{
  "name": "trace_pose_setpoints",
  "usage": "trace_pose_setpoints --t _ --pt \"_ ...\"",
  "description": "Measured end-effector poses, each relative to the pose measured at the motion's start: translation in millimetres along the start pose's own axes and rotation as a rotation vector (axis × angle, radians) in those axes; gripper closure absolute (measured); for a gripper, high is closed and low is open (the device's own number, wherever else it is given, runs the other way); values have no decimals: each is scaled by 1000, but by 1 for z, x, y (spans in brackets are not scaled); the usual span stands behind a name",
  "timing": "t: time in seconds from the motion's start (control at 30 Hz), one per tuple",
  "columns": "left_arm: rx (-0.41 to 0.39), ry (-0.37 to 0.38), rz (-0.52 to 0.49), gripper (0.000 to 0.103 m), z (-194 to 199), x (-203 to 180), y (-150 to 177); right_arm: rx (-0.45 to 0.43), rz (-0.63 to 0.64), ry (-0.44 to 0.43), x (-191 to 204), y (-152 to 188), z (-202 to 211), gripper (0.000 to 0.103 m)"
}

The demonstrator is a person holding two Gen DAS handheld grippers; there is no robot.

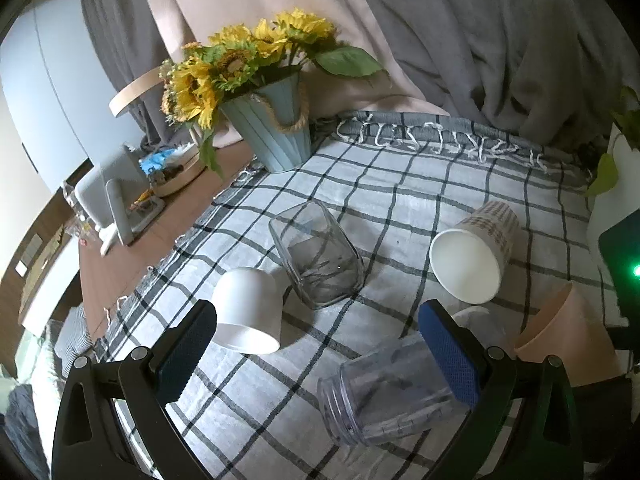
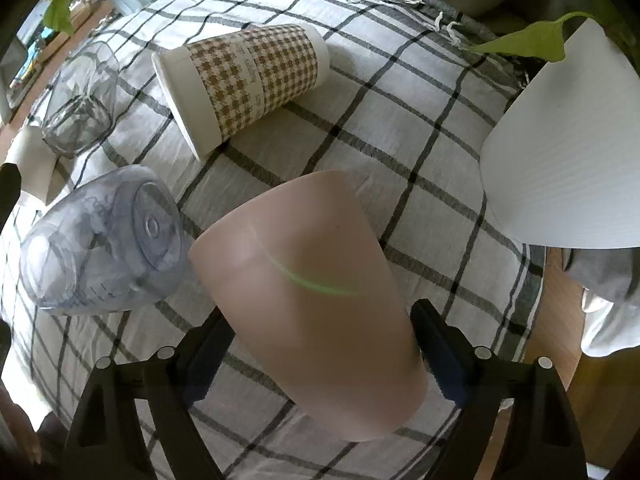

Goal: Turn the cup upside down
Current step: 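Reach the right gripper to the pink cup lying on its side and grasp it, then lift the pink cup with the right gripper and rotate it upright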

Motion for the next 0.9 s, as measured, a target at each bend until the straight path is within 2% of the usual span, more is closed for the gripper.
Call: trace_pose_setpoints --t 0.07,0.2,0.53,0.73,0.9 --pt "11 13 -10 0 -1 -2 1 -7 -16 -7 -2 -1 1 17" --pt "3 46 -9 0 3 -1 -2 -20 -71 -13 -11 3 5 27" --pt "-41 126 -36 0 17 17 -11 -93 -253 16 -21 18 44 30" --pt "-37 232 -69 0 20 40 -6 -160 -379 64 -4 27 93 30" --pt "-13 327 -113 0 22 66 6 -201 -476 97 33 44 125 30"
Point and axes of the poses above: each gripper's, at about its wrist camera, not at the fingertips, and z roughly against the way its jaws point, x to its left, y to its underside, the point moved 10 cm from there along -z, roughly the way its jaws point, and after that the axes turned 15 degrees about -x, right-handed, at the moved point
